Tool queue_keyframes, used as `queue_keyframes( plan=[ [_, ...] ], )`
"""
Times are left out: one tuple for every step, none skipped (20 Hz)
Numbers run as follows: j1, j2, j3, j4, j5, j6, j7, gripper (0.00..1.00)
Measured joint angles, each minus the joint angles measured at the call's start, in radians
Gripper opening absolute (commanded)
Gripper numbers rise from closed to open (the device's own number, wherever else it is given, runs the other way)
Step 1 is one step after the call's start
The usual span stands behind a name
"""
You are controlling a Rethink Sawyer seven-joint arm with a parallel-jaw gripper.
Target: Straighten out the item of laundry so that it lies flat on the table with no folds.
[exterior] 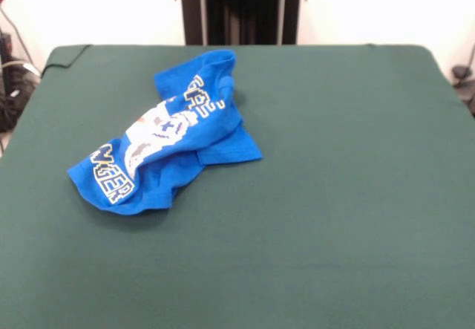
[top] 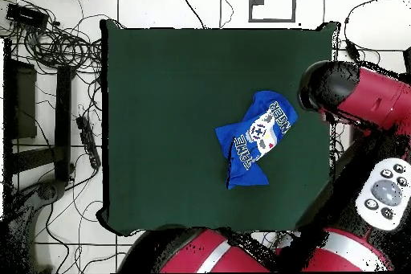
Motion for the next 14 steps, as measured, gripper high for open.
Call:
queue_keyframes(
  plan=[
    [-0.002, 0.006, 0.005, -0.005, 0.0, 0.0, 0.0, 1.0],
    [-0.004, 0.012, 0.01, -0.01, 0.0, 0.0, 0.0, 1.0],
    [-0.005, 0.016, 0.015, -0.014, 0.0, 0.0, 0.0, 1.0],
    [-0.006, 0.018, 0.018, -0.016, 0.0, 0.0, 0.0, 1.0],
    [-0.008, 0.022, 0.024, -0.02, 0.0, 0.0, 0.0, 1.0],
    [-0.011, 0.026, 0.037, -0.024, 0.0, 0.0, 0.0, 1.0],
    [-0.013, 0.029, 0.042, -0.025, 0.0, -0.001, 0.0, 1.0],
    [-0.013, 0.03, 0.044, -0.025, 0.0, 0.0, 0.0, 1.0],
    [-0.013, 0.037, 0.05, -0.025, 0.0, -0.002, 0.0, 1.0],
    [-0.013, 0.04, 0.053, -0.026, 0.0, -0.003, 0.0, 1.0],
    [-0.013, 0.043, 0.056, -0.025, 0.0, -0.004, 0.0, 1.0],
    [-0.014, 0.047, 0.066, -0.025, 0.0, -0.007, 0.0, 1.0],
    [-0.014, 0.048, 0.07, -0.025, 0.0, -0.008, 0.0, 1.0],
    [-0.014, 0.049, 0.074, -0.025, 0.0, -0.008, 0.0, 1.0]
  ],
)
